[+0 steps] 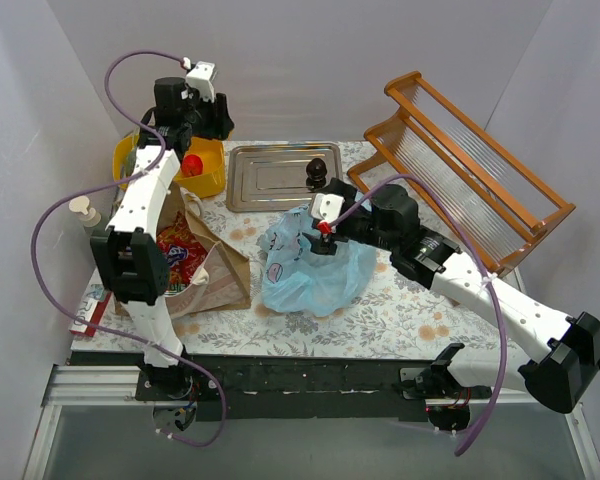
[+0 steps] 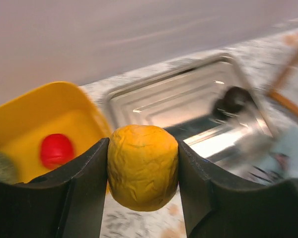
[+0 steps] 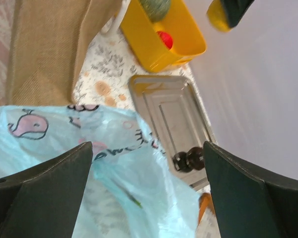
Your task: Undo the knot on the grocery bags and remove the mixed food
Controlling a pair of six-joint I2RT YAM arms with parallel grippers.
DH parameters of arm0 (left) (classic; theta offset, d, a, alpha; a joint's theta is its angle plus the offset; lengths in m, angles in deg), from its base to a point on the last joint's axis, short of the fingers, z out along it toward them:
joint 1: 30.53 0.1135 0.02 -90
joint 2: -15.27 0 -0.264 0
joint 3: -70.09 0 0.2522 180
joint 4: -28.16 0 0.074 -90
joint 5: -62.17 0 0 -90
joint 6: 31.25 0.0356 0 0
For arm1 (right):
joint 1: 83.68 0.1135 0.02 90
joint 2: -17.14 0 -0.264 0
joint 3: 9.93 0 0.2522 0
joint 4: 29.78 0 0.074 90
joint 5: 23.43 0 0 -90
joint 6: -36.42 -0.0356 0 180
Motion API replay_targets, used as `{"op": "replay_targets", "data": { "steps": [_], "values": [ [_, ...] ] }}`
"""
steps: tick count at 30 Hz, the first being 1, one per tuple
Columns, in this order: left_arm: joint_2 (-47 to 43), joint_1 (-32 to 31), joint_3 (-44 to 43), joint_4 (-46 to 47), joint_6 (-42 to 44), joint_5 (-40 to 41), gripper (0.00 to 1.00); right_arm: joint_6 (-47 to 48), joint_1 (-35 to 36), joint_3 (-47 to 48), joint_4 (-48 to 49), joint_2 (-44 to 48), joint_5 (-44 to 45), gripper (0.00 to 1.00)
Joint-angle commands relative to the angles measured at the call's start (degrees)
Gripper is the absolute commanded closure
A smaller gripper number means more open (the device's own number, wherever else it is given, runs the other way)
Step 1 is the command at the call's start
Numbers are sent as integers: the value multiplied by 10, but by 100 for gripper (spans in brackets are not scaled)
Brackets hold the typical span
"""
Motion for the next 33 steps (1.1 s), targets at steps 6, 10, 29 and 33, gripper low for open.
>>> {"op": "replay_targets", "data": {
  "steps": [6, 10, 29, 33],
  "values": [
    [181, 8, -135, 31, 56, 273, 100, -29, 0, -36, -129, 43, -10, 6],
    [223, 8, -161, 13, 42, 312, 57, -26, 0, -65, -154, 55, -50, 14],
    [-101, -15, 129, 2, -135, -400, 2, -128, -20, -152, -1, -45, 123, 42],
    [-157, -36, 229, 0, -92, -394, 2, -154, -48, -135, 13, -91, 88, 43]
  ]
}}
